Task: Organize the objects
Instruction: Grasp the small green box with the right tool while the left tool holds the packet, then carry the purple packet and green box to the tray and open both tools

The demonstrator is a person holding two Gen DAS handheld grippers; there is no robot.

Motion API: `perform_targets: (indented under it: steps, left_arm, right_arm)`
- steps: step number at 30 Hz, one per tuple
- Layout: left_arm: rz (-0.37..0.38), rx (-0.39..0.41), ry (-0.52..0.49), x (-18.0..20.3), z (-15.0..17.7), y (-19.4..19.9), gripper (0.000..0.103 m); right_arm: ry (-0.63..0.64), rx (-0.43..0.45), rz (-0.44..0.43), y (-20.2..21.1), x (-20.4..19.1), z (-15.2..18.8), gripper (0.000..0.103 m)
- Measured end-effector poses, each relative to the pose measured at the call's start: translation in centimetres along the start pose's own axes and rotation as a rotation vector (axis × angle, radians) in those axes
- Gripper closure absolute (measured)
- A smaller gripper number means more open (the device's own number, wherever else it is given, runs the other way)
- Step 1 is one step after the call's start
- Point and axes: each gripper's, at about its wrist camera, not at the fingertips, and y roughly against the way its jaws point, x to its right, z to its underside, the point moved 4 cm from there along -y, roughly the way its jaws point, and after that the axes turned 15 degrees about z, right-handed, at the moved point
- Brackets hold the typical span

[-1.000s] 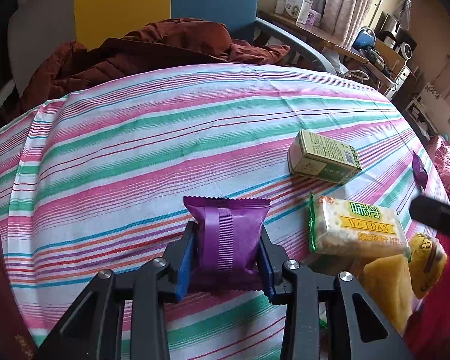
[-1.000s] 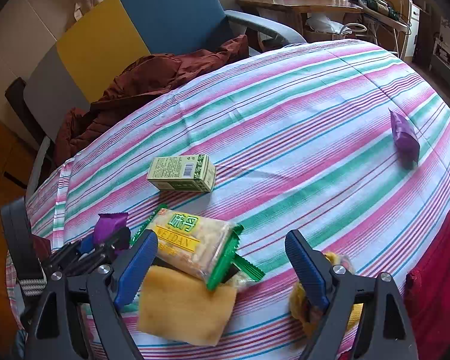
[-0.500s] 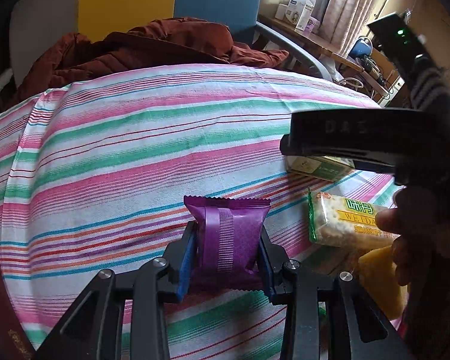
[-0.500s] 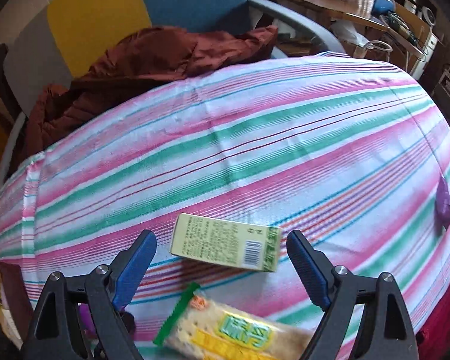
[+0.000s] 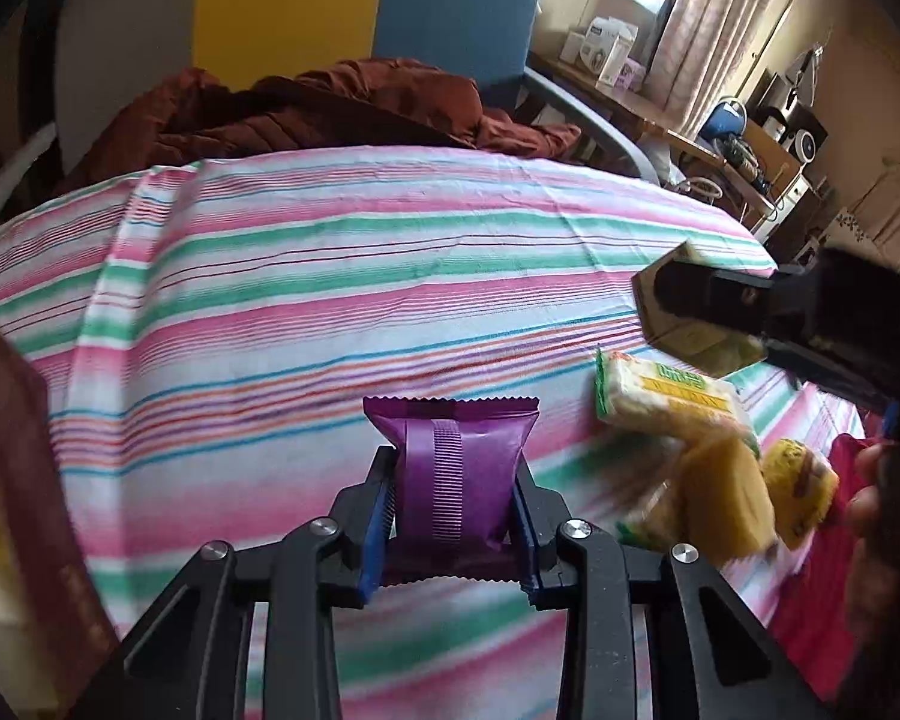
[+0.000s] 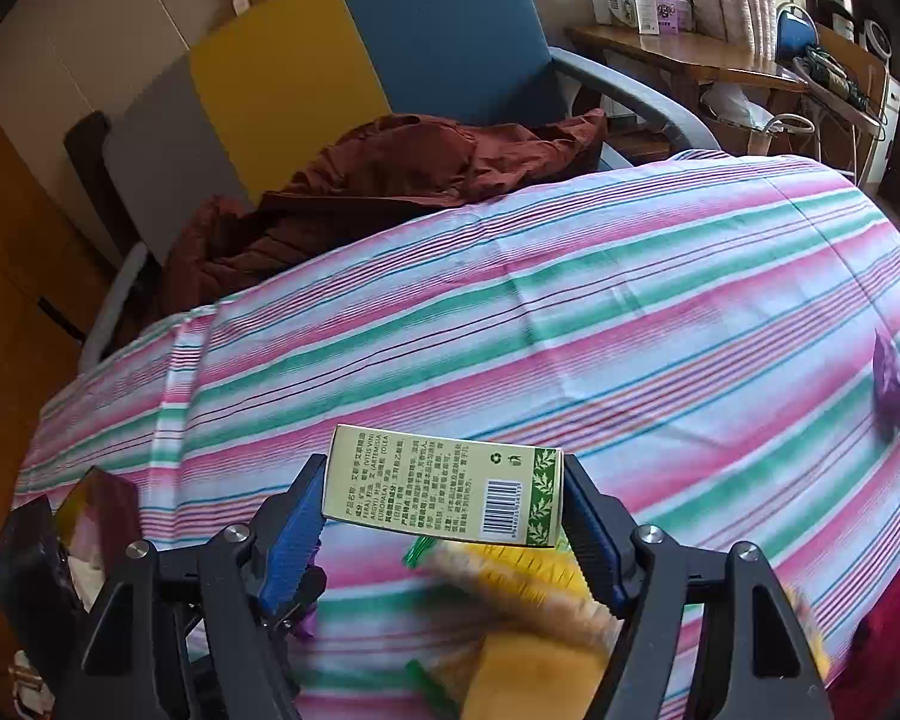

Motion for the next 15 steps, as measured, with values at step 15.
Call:
perform_targets:
  steps: [15]
  left_arm:
    - [-0.091, 0.180, 0.130, -4.7, 6.5, 14.7, 0.068]
  right_arm:
    - [0.324, 0.037, -0.179, 3.6, -9.7, 8.5, 0.028]
